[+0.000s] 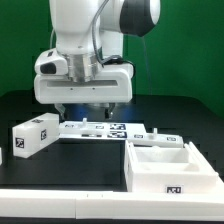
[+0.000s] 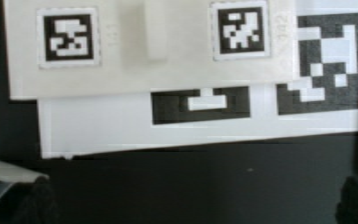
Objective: Assemble cabinet
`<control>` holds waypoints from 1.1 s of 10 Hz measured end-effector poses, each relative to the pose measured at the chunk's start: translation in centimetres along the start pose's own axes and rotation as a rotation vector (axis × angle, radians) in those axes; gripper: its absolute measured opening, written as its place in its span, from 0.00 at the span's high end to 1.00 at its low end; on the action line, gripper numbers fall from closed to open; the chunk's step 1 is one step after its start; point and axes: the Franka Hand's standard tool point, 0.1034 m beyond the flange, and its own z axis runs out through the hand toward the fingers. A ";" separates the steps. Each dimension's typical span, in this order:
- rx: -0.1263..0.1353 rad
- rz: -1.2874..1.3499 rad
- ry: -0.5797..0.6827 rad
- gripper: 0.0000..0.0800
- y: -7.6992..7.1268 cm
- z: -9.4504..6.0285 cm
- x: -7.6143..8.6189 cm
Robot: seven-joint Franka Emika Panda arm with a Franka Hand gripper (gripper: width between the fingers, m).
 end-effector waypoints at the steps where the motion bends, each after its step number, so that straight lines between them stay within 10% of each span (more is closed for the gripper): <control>1: -0.002 0.005 -0.004 0.00 0.1 0.2 -0.3; 4: -0.037 0.020 -0.046 0.00 0.6 2.5 -3.1; 11: -0.072 0.055 -0.063 0.00 1.8 4.6 -4.1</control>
Offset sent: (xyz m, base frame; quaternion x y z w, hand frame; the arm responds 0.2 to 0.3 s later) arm -0.0380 -0.0102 -0.0162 -0.0509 0.0040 -0.0059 0.9987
